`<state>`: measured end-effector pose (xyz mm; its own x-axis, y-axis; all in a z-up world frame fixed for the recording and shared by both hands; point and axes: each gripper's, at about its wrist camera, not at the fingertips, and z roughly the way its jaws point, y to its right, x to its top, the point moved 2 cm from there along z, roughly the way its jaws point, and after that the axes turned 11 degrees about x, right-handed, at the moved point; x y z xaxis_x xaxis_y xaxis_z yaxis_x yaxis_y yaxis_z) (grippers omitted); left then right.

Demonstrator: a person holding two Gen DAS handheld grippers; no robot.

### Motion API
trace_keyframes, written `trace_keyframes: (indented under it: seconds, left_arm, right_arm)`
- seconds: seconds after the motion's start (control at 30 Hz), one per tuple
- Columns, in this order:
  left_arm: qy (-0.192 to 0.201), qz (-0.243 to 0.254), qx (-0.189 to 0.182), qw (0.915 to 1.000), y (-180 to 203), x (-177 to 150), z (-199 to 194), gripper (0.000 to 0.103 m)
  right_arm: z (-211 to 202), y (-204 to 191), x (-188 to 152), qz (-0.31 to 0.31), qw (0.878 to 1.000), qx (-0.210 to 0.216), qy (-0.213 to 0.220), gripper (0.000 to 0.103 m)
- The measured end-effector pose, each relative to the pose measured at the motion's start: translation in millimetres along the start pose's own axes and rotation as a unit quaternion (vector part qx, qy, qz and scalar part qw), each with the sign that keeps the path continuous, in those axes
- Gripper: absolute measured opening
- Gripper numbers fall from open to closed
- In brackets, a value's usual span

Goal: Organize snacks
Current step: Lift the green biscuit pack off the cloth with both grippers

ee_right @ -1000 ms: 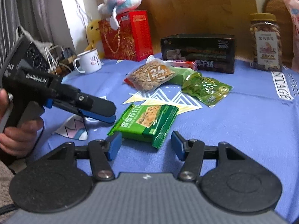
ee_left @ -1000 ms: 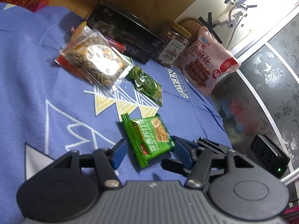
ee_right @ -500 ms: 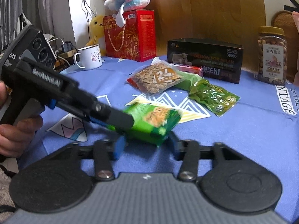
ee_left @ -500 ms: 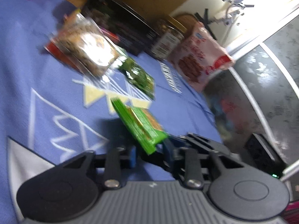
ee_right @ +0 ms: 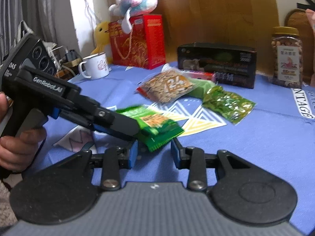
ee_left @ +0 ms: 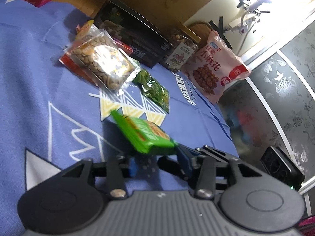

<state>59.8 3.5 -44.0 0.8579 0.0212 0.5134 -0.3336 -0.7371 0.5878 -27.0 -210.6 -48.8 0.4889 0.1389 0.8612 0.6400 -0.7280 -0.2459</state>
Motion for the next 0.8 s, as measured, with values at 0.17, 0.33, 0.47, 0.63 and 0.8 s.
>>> trace_keyframes:
  seconds: [0.17, 0.33, 0.47, 0.63, 0.8]
  left_arm:
    - [0.006, -0.001, 0.0, 1.0, -0.3, 0.7, -2.9, 0.05]
    - [0.011, -0.005, 0.001, 0.9999, -3.5, 1.1, -6.7, 0.054]
    - [0.009, -0.008, 0.003, 0.9999, -4.1, 0.8, -5.0, 0.054]
    - [0.007, -0.009, 0.002, 0.9999, -4.4, -0.3, -4.9, 0.054]
    - [0.013, -0.015, 0.003, 0.9998, -7.7, 3.6, -8.8, 0.057]
  right_arm:
    - [0.3, 2.1, -0.4, 0.006, 1.0, -0.002, 0.004, 0.041]
    - [1.0, 5.3, -0.4, 0.015, 1.0, -0.008, 0.008, 0.041]
    - [2.5, 7.2, -0.3, 0.024, 1.0, -0.009, 0.008, 0.041]
    - [5.8, 3.5, -0.9, 0.018, 1.0, -0.006, 0.003, 0.041]
    - [6.5, 2.8, -1.6, 0.018, 1.0, -0.007, 0.0, 0.042]
